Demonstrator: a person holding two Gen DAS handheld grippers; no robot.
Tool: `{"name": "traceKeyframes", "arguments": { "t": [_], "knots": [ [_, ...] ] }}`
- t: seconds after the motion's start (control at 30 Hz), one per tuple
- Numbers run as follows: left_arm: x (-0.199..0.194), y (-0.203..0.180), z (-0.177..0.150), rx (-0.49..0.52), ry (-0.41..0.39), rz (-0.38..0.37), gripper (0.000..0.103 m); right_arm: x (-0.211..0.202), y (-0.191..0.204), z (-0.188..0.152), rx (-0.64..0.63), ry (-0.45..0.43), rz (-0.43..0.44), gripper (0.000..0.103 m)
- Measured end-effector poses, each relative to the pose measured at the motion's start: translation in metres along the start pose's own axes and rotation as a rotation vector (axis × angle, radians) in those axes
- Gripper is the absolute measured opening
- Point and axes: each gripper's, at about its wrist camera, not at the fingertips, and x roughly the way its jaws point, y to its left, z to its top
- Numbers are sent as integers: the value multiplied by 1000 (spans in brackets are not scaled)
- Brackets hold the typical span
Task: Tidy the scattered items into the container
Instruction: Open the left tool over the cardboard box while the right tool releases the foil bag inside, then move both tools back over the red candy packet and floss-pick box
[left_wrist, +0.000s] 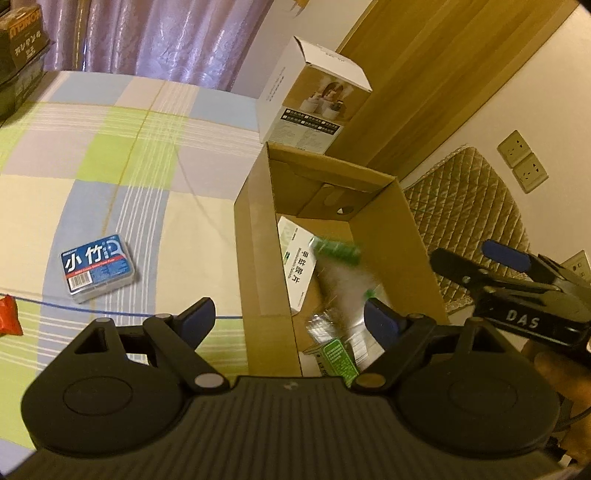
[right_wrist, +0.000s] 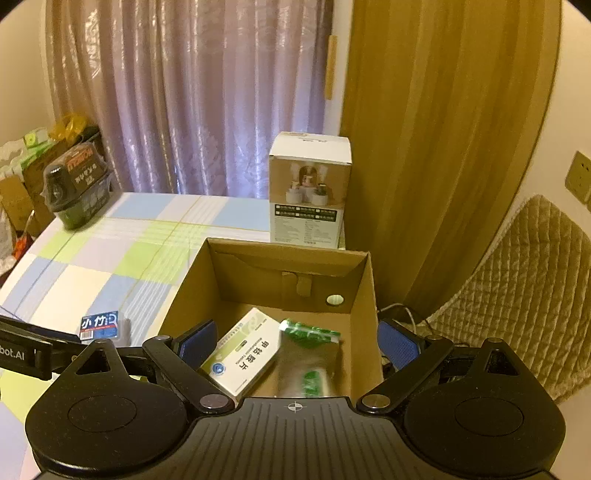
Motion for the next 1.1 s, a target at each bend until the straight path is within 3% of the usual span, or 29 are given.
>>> {"name": "traceKeyframes", "arguments": {
  "t": [0.5, 1.1],
  "knots": [
    [-18, 3, -14, 21, 0, 9, 85, -32, 13, -16, 44, 5, 17, 98],
    [-124, 70, -69, 129, -12, 80, 93, -108, 80, -64, 75, 24, 58, 98]
  ]
}}
